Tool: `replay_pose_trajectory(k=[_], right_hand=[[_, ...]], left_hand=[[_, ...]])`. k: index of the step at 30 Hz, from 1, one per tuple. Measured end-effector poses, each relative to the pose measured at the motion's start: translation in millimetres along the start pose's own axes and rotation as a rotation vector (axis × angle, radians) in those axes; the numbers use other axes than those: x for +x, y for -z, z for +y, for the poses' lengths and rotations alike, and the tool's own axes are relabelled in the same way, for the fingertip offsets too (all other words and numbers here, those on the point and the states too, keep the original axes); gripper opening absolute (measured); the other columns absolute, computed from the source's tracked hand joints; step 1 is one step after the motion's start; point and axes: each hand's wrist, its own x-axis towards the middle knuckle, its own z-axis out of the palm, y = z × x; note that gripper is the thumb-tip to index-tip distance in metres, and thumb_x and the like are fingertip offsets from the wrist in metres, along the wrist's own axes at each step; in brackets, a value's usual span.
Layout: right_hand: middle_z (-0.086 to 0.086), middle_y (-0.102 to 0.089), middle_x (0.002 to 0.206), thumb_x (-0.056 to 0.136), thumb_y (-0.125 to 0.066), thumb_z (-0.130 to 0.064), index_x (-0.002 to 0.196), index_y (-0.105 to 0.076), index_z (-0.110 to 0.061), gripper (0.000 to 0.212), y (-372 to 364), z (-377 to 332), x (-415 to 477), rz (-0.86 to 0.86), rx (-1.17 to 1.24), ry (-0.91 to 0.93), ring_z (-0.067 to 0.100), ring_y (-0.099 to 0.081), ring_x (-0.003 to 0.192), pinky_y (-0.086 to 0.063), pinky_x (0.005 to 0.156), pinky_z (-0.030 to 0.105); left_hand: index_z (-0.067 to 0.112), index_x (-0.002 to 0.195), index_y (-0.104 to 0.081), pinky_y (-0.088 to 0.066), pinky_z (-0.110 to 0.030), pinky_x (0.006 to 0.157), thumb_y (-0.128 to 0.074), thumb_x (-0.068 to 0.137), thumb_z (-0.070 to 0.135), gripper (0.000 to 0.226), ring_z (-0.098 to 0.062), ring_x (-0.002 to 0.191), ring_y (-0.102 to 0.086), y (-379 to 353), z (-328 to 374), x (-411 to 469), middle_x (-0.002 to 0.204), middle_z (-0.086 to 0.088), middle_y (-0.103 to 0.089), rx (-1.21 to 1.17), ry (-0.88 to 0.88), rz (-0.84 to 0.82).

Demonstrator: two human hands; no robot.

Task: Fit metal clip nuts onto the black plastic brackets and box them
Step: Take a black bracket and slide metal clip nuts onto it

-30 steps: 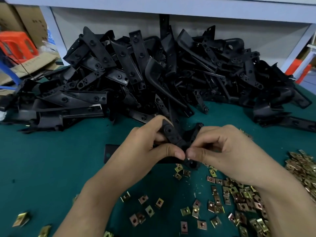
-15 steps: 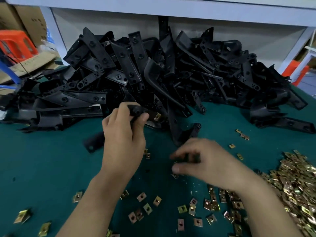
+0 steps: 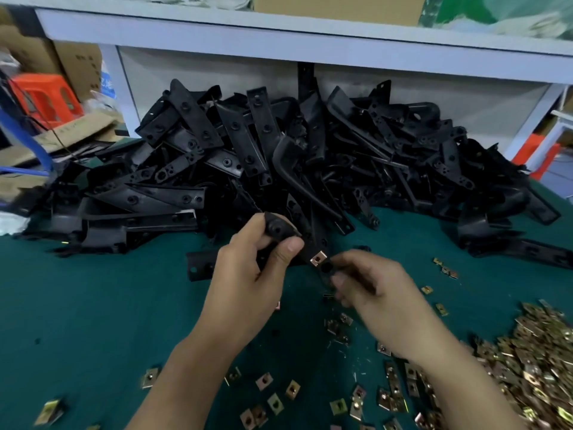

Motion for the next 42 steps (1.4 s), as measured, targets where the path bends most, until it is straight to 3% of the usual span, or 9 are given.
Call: replay_pose_trajectory(k=[5,8,13,16,19,24,29,35,42], right_hand=[[0.007,-0.076,0.09,0.092,-0.065,-0.001,0.097,-0.073,-0.011,0.014,3.1,-0.4,2.4,0.168,0.493,-0.064,0.014,-0.073,0.083,-0.055,0.075,0.018],[0.004,-0.075,0.095,0.085,-0.069,-0.012,0.1,-0.075,-0.017,0.017,4.3,-4.9,0.7,0.12,0.663,-0.052,0.018,-0.073,0.093,-0.055,0.082,0.02],[-0.005,-0.071,0.08,0.091,-0.063,-0.023,0.097,-0.077,-0.034,0.019,3.0,-8.3,-1.4,0.166,0.377,0.01,0.004,-0.066,0.077,-0.051,0.074,0.013],[-0.001,-0.07,0.082,0.087,-0.064,-0.023,0.094,-0.073,-0.028,0.012,2.1,-10.0,-1.9,0.173,0.43,0.003,0.007,-0.066,0.075,-0.052,0.071,0.016],[0.008,-0.07,0.08,0.081,-0.068,-0.021,0.097,-0.066,-0.014,0.017,2.3,-8.5,-1.6,0.207,0.508,0.006,0.011,-0.066,0.074,-0.052,0.07,0.016],[0.005,-0.077,0.099,0.072,-0.078,-0.021,0.086,-0.073,-0.022,0.015,-1.3,-7.9,-4.4,0.178,0.622,-0.03,0.014,-0.071,0.093,-0.053,0.08,0.016],[0.001,-0.077,0.096,0.071,-0.079,-0.027,0.095,-0.078,-0.025,0.024,-6.3,-7.1,-5.6,0.209,0.594,-0.055,0.012,-0.071,0.09,-0.053,0.08,0.017],[0.005,-0.076,0.1,0.068,-0.08,-0.029,0.096,-0.079,-0.023,0.028,-10.4,-9.6,-5.6,0.244,0.694,-0.007,0.019,-0.072,0.097,-0.055,0.084,0.022],[0.002,-0.076,0.092,0.065,-0.082,-0.031,0.092,-0.08,-0.026,0.028,-10.8,-14.6,-7.5,0.238,0.639,0.012,0.01,-0.07,0.089,-0.053,0.078,0.017]], left_hand=[[0.04,0.094,-0.063,-0.049,-0.011,0.078,-0.065,0.094,0.048,0.008,-0.002,0.093,-0.069,3.3,3.0,1.2,0.091,0.017,-0.074,-0.091,0.047,-0.073],[0.037,0.092,-0.064,-0.05,-0.012,0.078,-0.066,0.091,0.043,0.006,0.001,0.092,-0.069,1.1,3.7,-0.2,0.09,0.018,-0.075,-0.082,0.051,-0.144],[0.037,0.098,-0.066,-0.054,-0.02,0.084,-0.069,0.093,0.036,0.006,-0.002,0.1,-0.07,-2.4,3.9,-0.8,0.097,0.017,-0.076,-0.088,0.048,-0.212],[0.036,0.096,-0.065,-0.052,-0.015,0.082,-0.068,0.091,0.04,0.008,0.0,0.099,-0.07,-2.3,5.0,-0.7,0.096,0.019,-0.076,-0.058,0.032,-0.204],[0.034,0.096,-0.066,-0.055,-0.027,0.085,-0.067,0.089,0.043,0.012,-0.004,0.1,-0.07,-1.9,4.0,-1.0,0.097,0.017,-0.076,-0.036,0.055,-0.197],[0.03,0.098,-0.068,-0.057,-0.041,0.088,-0.07,0.09,0.039,0.012,-0.007,0.102,-0.07,-1.0,3.5,-1.1,0.099,0.013,-0.076,-0.028,0.076,-0.192],[0.03,0.101,-0.069,-0.058,-0.037,0.089,-0.073,0.092,0.031,0.01,-0.008,0.103,-0.07,-0.5,2.4,-2.1,0.101,0.012,-0.076,-0.031,0.094,-0.198],[0.034,0.096,-0.069,-0.051,-0.012,0.075,-0.071,0.089,0.035,0.008,-0.002,0.098,-0.07,-3.7,7.3,-4.8,0.098,0.015,-0.076,-0.019,0.069,-0.222],[0.038,0.099,-0.069,-0.05,-0.009,0.07,-0.067,0.089,0.04,0.01,-0.001,0.098,-0.068,-3.9,10.7,-4.9,0.095,0.02,-0.075,0.008,0.017,-0.244]])
